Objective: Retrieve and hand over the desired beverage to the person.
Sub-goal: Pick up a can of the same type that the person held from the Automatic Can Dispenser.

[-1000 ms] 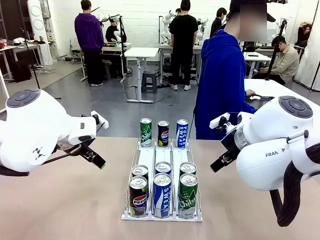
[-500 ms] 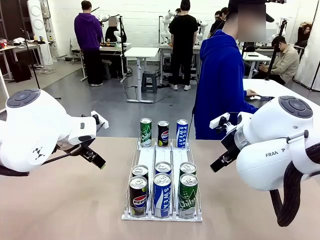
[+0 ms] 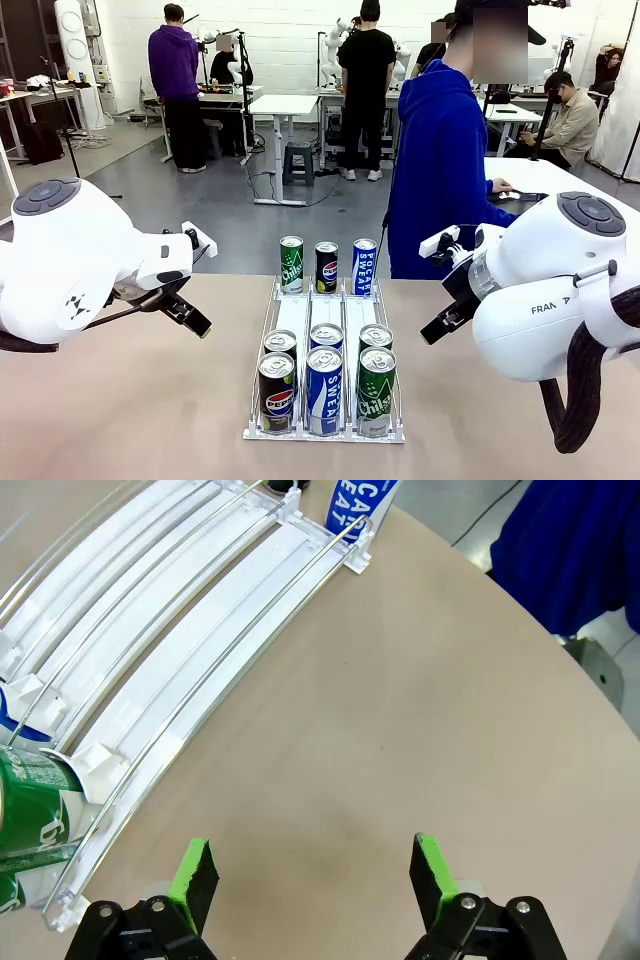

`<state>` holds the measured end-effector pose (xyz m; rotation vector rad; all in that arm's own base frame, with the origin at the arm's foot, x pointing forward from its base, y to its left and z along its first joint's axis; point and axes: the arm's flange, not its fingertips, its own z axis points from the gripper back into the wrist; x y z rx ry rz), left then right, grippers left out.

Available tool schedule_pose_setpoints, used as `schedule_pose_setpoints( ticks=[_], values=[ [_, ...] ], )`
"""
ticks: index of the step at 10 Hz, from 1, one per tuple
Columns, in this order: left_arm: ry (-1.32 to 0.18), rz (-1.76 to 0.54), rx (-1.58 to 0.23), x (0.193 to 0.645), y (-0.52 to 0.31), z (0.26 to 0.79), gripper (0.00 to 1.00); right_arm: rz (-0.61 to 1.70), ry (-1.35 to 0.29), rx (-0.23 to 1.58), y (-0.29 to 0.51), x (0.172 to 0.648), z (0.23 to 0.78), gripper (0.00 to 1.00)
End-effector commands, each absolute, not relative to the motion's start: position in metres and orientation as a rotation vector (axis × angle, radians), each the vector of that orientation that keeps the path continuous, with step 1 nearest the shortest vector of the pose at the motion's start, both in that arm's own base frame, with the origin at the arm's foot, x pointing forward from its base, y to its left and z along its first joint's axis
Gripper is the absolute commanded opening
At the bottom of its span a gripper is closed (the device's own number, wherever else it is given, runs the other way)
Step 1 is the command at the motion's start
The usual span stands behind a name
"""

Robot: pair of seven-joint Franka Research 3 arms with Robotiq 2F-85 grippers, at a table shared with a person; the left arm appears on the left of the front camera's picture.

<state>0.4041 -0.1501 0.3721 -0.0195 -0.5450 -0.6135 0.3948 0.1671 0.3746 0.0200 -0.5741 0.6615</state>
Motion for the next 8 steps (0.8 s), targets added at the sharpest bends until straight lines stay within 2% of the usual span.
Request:
schedule_pose_setpoints(
  ticks=[1, 3, 5, 8],
  values=[
    [-0.545, -0.614, -0.019, 0.404, -0.15, 0.372, 1.0, 0.662, -0.574, 0.02, 0.167, 0.395, 0.375, 1.0],
    [-0.577, -0.639, -0.002, 0.396, -0.142, 0.457, 1.0, 0.63, -0.583, 0.02, 0.154, 0.392, 0.468, 1.0],
    [-0.546, -0.673, -0.004, 0.397, -0.139, 0.527, 1.0, 0.624, -0.574, 0.005, 0.148, 0.391, 0.554, 1.0],
    [-0.538, -0.669, 0.003, 0.392, -0.132, 0.603, 1.0, 0.587, -0.573, -0.048, 0.146, 0.377, 0.638, 1.0]
  ],
)
